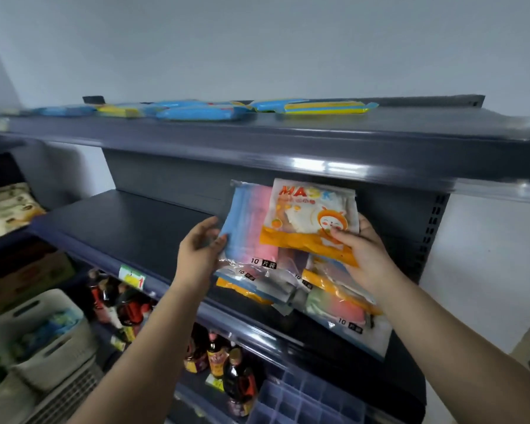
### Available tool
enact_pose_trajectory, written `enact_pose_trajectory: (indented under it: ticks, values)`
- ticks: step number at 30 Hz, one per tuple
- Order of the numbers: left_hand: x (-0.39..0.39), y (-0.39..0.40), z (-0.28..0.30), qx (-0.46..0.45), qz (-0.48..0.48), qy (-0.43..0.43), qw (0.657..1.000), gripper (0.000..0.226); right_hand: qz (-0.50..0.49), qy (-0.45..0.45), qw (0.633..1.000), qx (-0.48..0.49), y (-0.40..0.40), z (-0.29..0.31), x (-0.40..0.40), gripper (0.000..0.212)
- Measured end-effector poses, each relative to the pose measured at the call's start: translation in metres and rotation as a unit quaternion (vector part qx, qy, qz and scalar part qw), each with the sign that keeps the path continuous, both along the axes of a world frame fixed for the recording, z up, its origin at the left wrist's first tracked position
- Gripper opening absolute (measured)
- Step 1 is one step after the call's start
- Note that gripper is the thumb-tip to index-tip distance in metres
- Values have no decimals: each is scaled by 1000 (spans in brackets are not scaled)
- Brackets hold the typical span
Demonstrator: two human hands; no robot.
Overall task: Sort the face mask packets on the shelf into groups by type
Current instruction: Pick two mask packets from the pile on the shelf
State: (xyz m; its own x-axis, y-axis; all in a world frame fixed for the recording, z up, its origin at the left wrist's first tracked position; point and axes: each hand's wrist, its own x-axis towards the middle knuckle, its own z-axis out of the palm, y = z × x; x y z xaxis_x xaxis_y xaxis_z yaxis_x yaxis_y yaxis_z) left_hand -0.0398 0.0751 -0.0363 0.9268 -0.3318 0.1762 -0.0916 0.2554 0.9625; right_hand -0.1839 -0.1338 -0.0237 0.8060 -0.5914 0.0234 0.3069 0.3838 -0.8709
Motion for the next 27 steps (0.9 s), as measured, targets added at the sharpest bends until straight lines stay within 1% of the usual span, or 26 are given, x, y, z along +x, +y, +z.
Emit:
enact_pose_trajectory:
  ticks: [7,11,20,23,27]
  values:
    - [18,78,-9,-1,82,5,997,33,65,-8,997,-31,71,1,52,50]
    - [35,135,-7,-30,123,25,992,35,107,-3,994,-34,119,5,86,55]
    - [78,294,-6,-21,196,32,980,34,153,-17,987,-36,256,-4,175,72]
    - [95,345,-8,5,211,27,977,39,174,-18,984,-28,301,-7,196,69]
    - [118,400,-11,9,222,32,974,38,198,-23,980,-21,350,-15,222,62]
